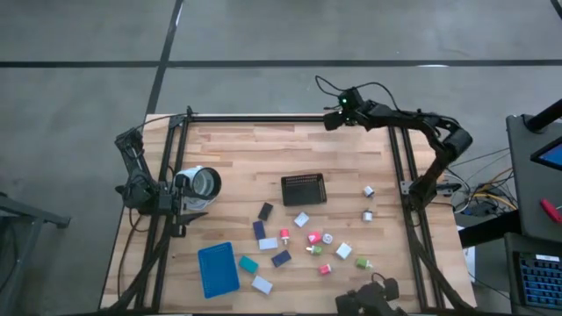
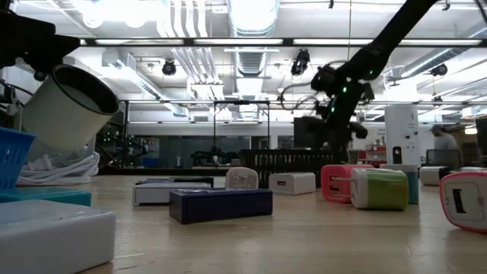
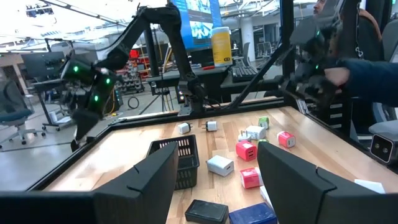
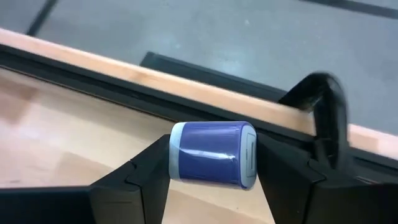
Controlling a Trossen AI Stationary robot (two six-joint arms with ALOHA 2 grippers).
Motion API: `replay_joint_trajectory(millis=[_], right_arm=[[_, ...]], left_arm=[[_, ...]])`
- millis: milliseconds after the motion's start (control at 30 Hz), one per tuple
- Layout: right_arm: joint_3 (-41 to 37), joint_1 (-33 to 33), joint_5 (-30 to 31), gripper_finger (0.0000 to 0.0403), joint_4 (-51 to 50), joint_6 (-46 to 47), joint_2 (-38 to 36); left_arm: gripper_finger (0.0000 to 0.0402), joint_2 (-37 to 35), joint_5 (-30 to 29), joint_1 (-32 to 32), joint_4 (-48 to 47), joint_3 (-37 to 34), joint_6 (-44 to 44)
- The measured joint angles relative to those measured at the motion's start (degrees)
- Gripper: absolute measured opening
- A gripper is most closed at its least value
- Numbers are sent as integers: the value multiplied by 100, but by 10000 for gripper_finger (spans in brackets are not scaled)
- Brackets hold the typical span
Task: Pick & Place Office items
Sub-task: Put the purple charger adapter into the black bin
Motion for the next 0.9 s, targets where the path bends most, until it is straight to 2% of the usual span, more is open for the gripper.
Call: replay_joint_trajectory(millis=[267, 600, 900], right_arm=[[0, 364, -1207, 203, -116, 2, -1092], [-21, 1659, -1271, 208, -144, -337, -2059], [-195, 3015, -1267, 209, -145, -595, -2121]], left_arm=[[225, 0, 0, 0, 0, 0, -2], [225, 0, -1, 0, 1, -1, 0], [225, 0, -2, 0, 0, -1, 0]])
